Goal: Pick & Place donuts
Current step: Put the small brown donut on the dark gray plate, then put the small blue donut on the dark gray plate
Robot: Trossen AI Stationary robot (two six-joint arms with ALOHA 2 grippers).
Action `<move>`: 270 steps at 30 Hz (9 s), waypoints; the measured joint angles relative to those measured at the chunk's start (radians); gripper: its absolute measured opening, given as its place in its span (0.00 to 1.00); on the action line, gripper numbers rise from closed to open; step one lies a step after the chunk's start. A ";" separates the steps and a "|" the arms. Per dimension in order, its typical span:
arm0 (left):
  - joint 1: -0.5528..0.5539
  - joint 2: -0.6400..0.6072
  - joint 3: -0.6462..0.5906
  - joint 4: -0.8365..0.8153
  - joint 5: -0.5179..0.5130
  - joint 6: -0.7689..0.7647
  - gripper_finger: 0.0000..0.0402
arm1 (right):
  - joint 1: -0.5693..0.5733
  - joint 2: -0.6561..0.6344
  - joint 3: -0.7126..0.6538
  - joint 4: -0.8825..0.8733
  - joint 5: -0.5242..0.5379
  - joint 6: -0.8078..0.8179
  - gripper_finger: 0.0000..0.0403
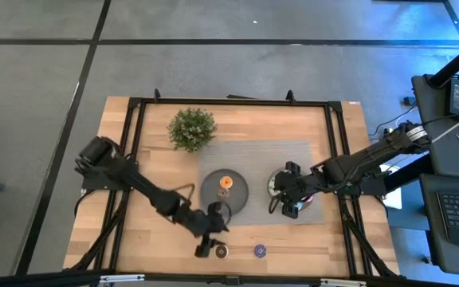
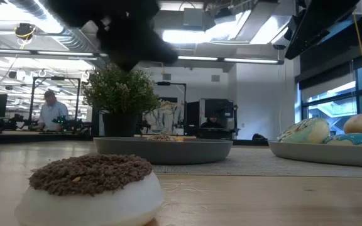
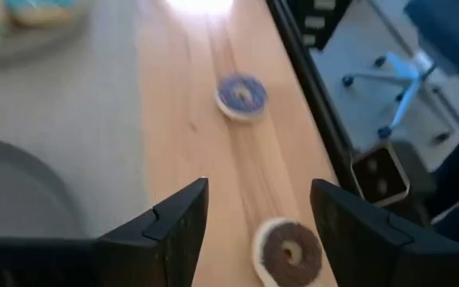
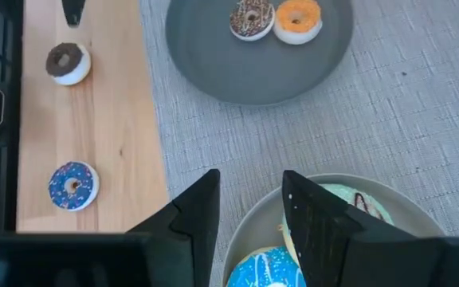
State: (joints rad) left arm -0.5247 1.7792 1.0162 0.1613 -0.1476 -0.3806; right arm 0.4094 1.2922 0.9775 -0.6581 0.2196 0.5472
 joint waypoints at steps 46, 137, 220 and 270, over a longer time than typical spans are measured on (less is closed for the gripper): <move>-0.078 0.189 0.084 -0.106 -0.052 -0.110 0.46 | -0.001 0.001 0.000 -0.014 0.084 0.019 0.35; 0.279 0.041 0.083 -0.687 -0.274 -0.631 0.25 | -0.001 0.001 -0.001 -0.028 0.103 0.020 0.35; 0.003 -0.226 0.084 -0.363 -0.489 -0.462 0.40 | 0.271 0.629 0.084 0.523 -0.117 0.032 0.28; -0.037 -0.226 0.084 -0.339 0.001 -0.593 0.40 | -0.275 0.550 0.084 0.485 -0.127 -0.051 0.11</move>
State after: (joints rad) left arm -0.5618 1.5532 1.1004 -0.1778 -0.1462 -0.9735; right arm 0.1345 1.8426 1.0612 -0.1730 0.0925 0.4965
